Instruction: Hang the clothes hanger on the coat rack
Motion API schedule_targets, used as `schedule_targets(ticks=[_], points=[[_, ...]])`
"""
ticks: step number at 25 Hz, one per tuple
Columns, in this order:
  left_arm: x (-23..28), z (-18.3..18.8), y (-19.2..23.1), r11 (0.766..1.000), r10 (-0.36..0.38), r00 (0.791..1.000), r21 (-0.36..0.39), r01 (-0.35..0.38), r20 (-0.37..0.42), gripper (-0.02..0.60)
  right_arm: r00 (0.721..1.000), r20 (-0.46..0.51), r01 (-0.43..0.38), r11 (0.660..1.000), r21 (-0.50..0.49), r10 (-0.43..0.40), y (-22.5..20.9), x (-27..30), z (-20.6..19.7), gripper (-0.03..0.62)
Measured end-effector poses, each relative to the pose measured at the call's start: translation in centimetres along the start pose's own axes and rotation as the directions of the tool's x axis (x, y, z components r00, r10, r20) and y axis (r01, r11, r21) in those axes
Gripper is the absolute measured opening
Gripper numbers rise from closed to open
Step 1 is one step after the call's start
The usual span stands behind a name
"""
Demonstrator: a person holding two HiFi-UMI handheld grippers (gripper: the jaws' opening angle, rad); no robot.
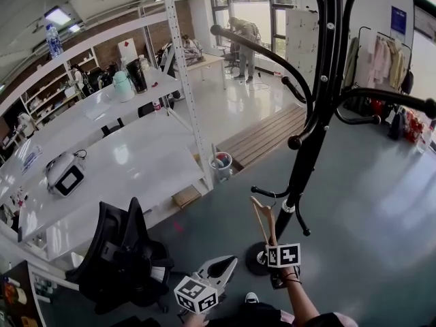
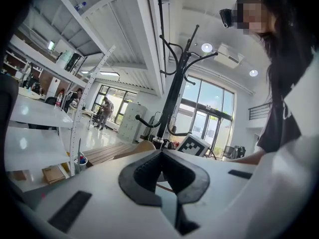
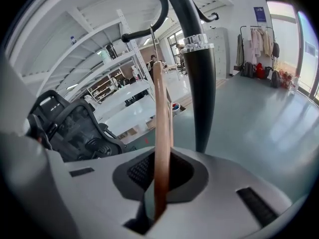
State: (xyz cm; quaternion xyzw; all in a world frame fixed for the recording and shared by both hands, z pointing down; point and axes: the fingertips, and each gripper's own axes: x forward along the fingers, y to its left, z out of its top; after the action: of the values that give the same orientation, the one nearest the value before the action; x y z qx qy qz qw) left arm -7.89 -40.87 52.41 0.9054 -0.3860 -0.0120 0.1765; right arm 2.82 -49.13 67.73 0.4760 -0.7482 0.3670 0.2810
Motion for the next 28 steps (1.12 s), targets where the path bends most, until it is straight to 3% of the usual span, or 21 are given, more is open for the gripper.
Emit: schedule_targets(ticks=[8, 11, 15, 20, 24, 28], points=[[-1.6, -0.5, -1.2, 1.000, -0.010, 1.000, 0.001, 0.010, 0.001, 0.000, 0.998, 0.053, 0.022, 1.000, 0.010, -0.022, 0.3, -1.7, 0.0, 0.155], [-2.8, -0.7, -1.6, 1.000, -0.008, 1.000, 0.005, 0.008, 0.001, 0.000, 0.989, 0.129, 0.078, 0.997, 0.002, -0.078, 0.1, -2.9, 0.8, 0.201], [-4.5, -0.9, -2.0, 1.000, -0.006, 1.000, 0.009, 0.006, 0.003, 0.000, 0.968, 0.209, 0.154, 0.987, -0.052, -0.140, 0.7, -4.7, 1.7, 0.209], [-6.3, -1.3, -2.6, 1.000, -0.008, 1.000, 0.002, 0.008, 0.010, 0.000, 0.975, 0.219, 0.055, 0.997, -0.047, -0.043, 4.3, -6.6, -0.1, 0.209], [-7.8, -2.2, -4.1, 1.000, -0.031, 1.000, 0.004, 0.031, 0.005, 0.000, 0.973, 0.224, -0.057, 0.998, -0.025, 0.062, 7.9, -8.9, -3.4, 0.209], [-10.4, -3.9, -5.6, 0.999, -0.048, 0.999, -0.003, 0.048, -0.005, 0.000, 0.964, 0.240, -0.114, 0.993, -0.014, 0.114, 10.8, -11.1, -7.3, 0.207]])
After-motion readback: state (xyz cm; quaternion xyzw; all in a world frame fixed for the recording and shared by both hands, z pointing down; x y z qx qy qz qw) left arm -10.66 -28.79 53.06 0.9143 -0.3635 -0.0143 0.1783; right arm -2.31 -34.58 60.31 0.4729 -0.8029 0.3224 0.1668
